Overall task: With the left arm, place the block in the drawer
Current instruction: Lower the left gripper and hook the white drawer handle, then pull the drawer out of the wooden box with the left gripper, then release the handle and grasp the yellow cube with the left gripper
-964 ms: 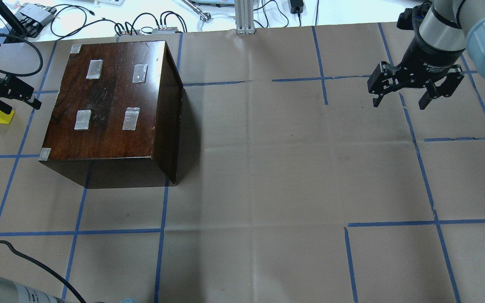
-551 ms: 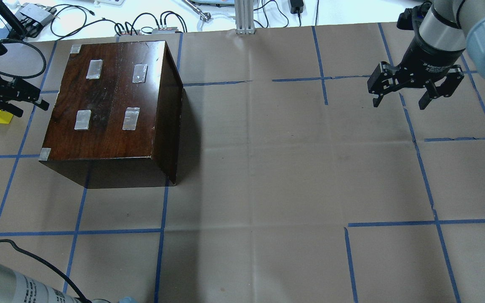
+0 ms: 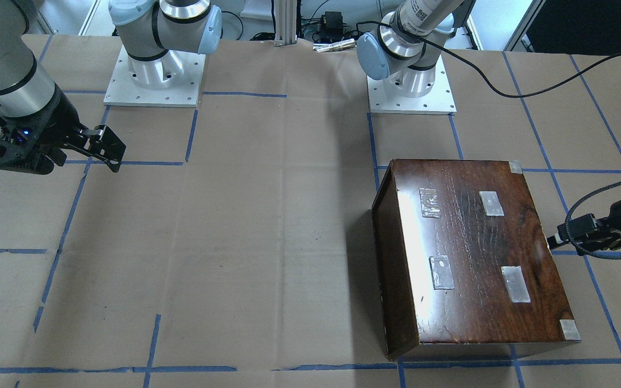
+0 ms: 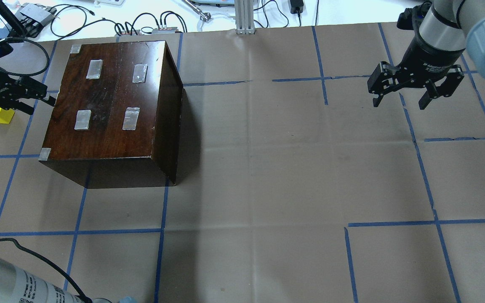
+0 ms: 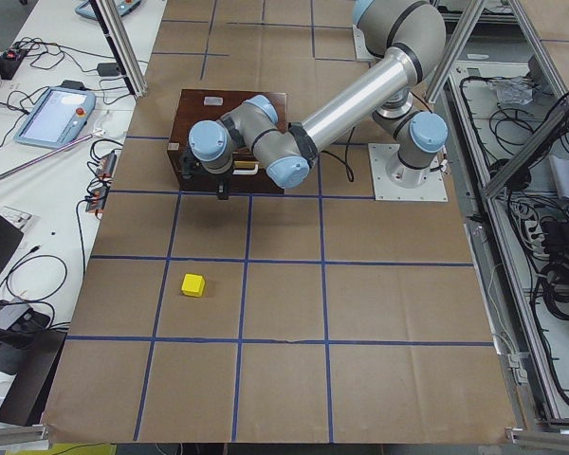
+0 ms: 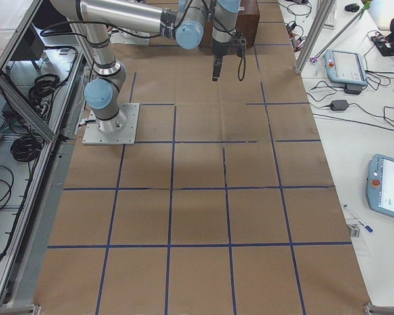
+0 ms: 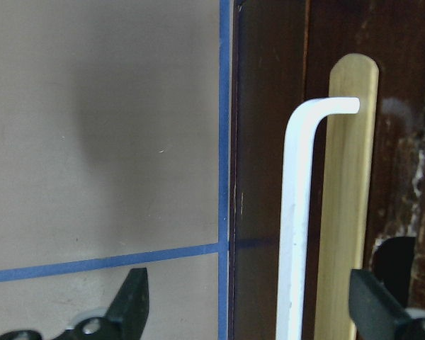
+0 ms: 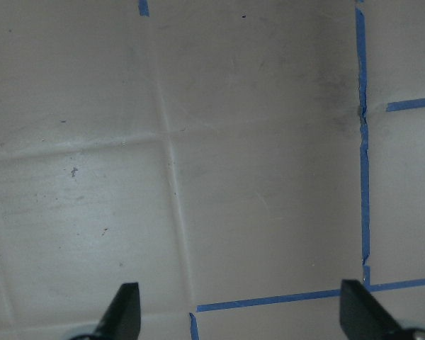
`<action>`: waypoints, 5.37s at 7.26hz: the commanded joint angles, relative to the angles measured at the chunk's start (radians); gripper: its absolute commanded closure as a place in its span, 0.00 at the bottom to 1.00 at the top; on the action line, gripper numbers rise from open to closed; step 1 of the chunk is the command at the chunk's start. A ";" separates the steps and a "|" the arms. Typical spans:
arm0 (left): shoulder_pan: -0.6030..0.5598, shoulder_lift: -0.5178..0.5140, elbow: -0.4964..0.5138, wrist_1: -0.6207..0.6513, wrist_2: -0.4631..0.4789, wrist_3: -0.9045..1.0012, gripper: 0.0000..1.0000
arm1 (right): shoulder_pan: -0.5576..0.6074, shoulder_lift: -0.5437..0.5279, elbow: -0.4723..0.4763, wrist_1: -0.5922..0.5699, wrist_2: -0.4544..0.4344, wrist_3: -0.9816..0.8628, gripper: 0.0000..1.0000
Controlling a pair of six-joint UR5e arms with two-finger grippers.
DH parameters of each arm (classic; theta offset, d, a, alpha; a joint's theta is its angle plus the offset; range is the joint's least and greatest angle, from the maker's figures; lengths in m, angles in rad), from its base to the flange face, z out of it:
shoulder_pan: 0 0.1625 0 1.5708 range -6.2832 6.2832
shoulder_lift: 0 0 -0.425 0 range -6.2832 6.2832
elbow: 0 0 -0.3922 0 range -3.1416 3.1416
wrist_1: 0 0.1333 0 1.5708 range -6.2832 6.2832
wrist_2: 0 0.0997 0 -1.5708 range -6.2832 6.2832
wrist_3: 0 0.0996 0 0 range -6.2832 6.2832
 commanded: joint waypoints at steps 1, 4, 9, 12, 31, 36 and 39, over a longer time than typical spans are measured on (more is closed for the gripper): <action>0.000 -0.023 0.006 0.000 -0.005 -0.002 0.01 | 0.000 0.000 0.000 0.000 0.000 -0.001 0.00; 0.000 -0.038 0.006 0.000 -0.005 -0.004 0.01 | 0.000 0.000 0.000 0.000 0.000 -0.001 0.00; 0.000 -0.055 0.006 0.000 -0.005 -0.002 0.01 | 0.000 0.000 0.000 0.000 0.000 0.000 0.00; 0.000 -0.053 0.024 0.020 0.085 0.004 0.01 | 0.000 0.000 0.000 0.000 0.000 -0.001 0.00; 0.121 -0.148 0.171 0.063 0.267 0.136 0.02 | 0.000 0.000 0.000 0.000 0.000 0.000 0.00; 0.130 -0.206 0.313 0.061 0.265 0.136 0.02 | 0.000 0.000 -0.001 0.000 0.000 0.000 0.00; 0.127 -0.415 0.496 0.124 0.262 0.136 0.02 | 0.000 0.000 0.000 0.000 0.000 -0.001 0.00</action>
